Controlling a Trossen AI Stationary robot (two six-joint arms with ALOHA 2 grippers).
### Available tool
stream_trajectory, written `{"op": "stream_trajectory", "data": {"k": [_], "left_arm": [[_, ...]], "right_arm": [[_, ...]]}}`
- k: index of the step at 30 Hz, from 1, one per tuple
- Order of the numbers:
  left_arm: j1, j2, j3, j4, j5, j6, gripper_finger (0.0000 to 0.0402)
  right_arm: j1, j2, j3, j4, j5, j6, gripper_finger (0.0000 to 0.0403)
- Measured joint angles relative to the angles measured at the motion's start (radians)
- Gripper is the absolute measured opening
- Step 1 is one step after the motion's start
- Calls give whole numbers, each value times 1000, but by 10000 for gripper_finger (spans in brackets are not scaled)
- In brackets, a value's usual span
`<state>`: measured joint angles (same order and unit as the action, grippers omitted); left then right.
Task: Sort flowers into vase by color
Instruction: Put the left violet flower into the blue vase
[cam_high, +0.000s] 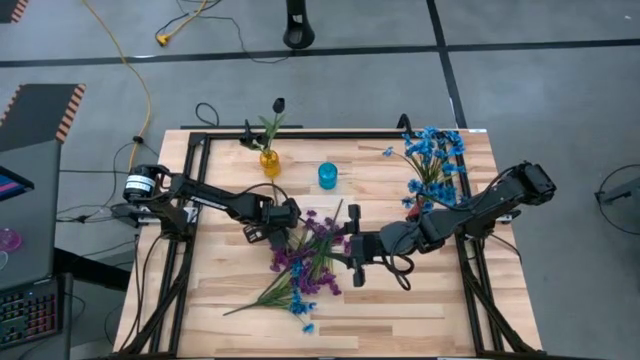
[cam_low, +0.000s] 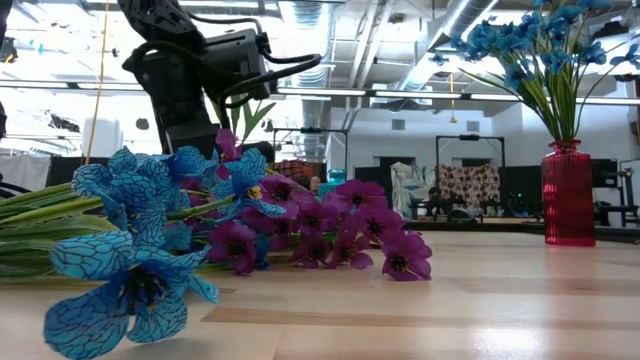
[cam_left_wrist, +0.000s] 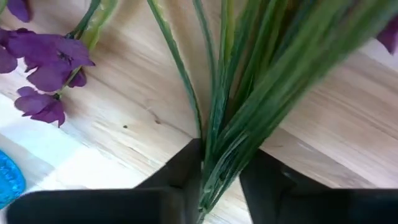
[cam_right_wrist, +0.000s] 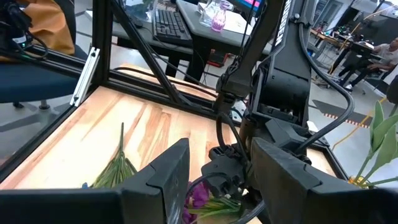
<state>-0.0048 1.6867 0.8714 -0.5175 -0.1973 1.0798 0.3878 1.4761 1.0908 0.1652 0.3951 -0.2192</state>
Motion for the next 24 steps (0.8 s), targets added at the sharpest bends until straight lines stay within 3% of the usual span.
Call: {"op": "stream_trajectory", "data": {"k": [8, 16, 24], "left_arm": [[-1, 0, -1, -13, 3, -2, 9], [-31, -6, -3, -14, -82, -40, 9], [-41, -93, -4, -146, -93, -314, 3]], "right_arm": [[0, 0, 0, -5, 1, 0, 198], [0, 0, 0, -9, 1, -3, 198], [-3, 0, 0, -9, 3, -17, 198]]}}
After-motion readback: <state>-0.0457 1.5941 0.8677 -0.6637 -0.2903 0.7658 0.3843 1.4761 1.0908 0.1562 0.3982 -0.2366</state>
